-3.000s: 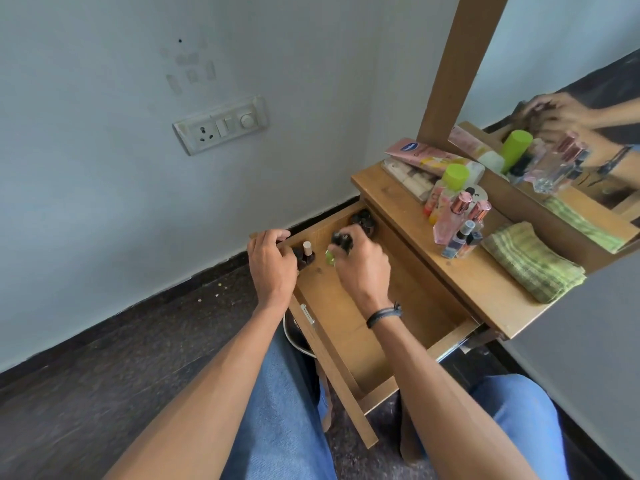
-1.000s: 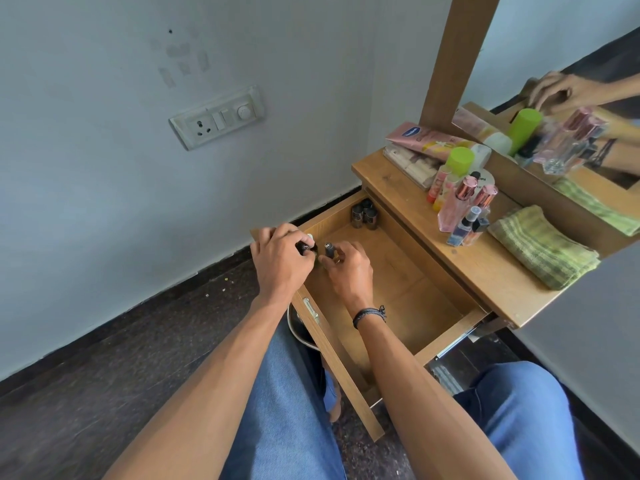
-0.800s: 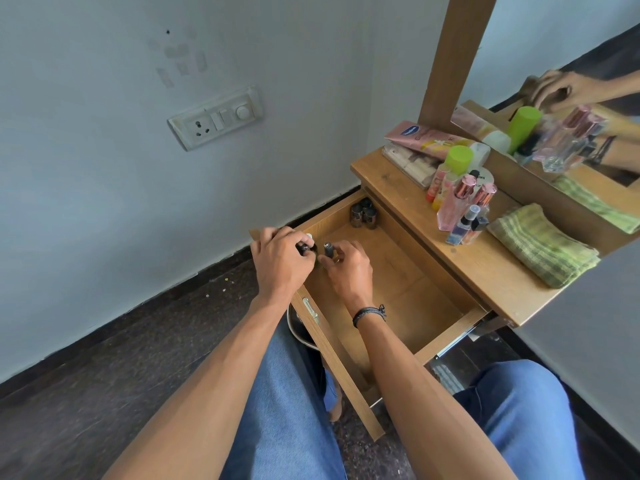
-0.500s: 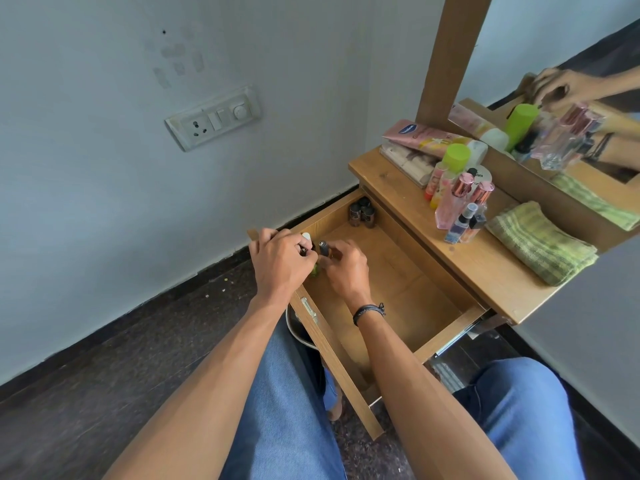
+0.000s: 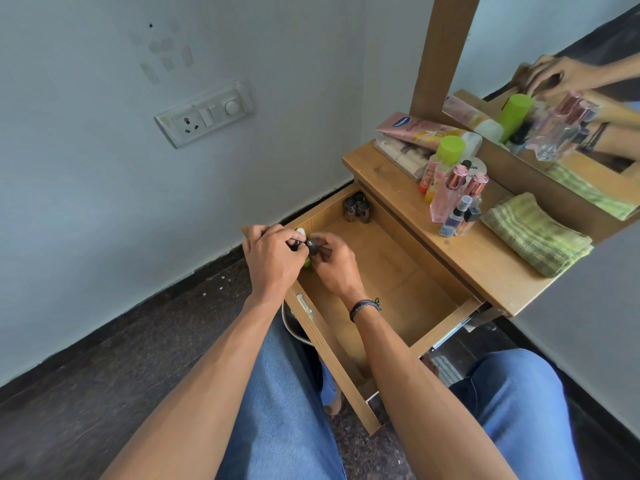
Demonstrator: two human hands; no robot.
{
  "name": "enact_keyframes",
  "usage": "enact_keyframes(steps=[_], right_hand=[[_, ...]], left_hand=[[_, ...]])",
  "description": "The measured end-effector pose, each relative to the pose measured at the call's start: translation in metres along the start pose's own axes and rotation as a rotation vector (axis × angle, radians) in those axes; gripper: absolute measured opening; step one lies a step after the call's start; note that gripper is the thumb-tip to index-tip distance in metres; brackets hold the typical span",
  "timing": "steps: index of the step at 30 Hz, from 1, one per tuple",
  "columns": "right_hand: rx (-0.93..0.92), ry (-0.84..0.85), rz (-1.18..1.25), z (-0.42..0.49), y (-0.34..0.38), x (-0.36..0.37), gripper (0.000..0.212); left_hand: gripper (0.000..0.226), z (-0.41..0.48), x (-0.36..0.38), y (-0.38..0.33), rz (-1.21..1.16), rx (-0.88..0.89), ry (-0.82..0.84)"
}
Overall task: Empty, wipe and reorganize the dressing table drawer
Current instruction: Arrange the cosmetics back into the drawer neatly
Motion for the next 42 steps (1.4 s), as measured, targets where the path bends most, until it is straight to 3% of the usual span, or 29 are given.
enact_keyframes(steps=[7,17,26,38,42], right_hand=[[0.087,-0.009,-0.008,0.000,-0.011,0.002,0.042],[0.051,-0.014,-0.087,0.002,-0.009,0.006,0.040],[0.058,0.092,-0.093,-0.001,-0.007,0.010,0.044],[0.029,0.232,-0.188,-0.009,0.002,0.005,0.045],[0.021,0.211,-0.194,-0.009,-0.001,0.004,0.042]], left_hand=[[0.018,0.000,0.001,0.000,-0.033,-0.032,0.020],[0.010,0.002,0.000,0.001,-0.126,-0.074,0.037],[0.030,0.000,-0.002,0.007,-0.328,-0.174,-0.052],[0.025,0.000,-0.008,0.001,-0.269,-0.188,-0.030],[0.026,-0.001,-0.012,-0.003,-0.267,-0.173,-0.044]])
Point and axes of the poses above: each hand's wrist, its own z-axis towards the middle knuckle, its own x-axis out of the palm, y = z × x, the point moved 4 cm from there along z, towards the middle knuckle, and after that the axes turned 1 degree about x, right-handed, at the moved point
